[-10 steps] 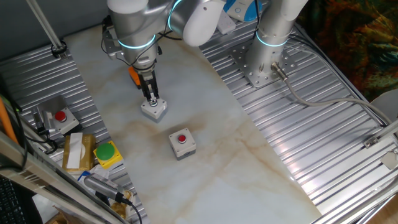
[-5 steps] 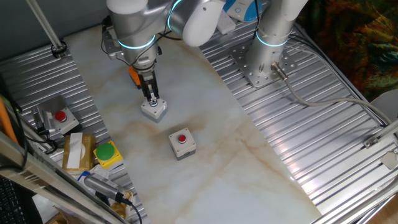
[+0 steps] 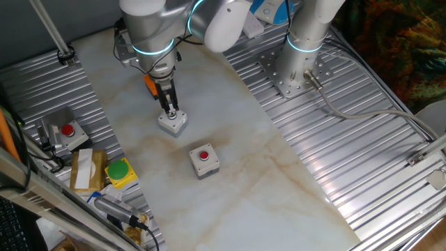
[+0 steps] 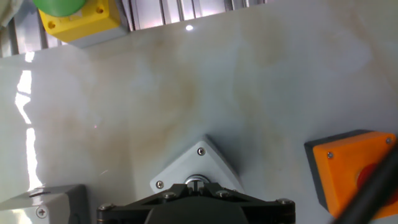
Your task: Press three buttons from left to right in sequence
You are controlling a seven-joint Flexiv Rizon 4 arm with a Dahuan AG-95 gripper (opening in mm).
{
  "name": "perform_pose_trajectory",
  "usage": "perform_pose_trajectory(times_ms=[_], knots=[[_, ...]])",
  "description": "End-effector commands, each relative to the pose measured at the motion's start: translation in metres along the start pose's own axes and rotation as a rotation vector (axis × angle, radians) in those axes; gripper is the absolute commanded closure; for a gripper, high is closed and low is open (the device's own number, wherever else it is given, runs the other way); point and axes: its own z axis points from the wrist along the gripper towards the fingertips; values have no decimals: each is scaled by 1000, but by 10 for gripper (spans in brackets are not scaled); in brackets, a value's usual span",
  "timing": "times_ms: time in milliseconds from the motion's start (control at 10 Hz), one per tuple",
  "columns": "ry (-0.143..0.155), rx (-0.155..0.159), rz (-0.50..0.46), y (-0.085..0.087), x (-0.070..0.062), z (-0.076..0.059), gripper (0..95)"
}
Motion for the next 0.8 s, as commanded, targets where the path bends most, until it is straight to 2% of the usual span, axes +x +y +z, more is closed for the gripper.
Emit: perform_pose_trajectory(times_ms=[100,200,300,400,500,600,800], knots=[[18,-10,3,-1,0,6,950],[56,-9,6,-1,0,6,950],[-5,-19,5,0,0,2,950],[-20,-34,4,1,1,-5,950],[17,-17,16,3,1,-19,950],[17,0,15,4,2,-26,950],[3,0,9,5,2,-28,950]])
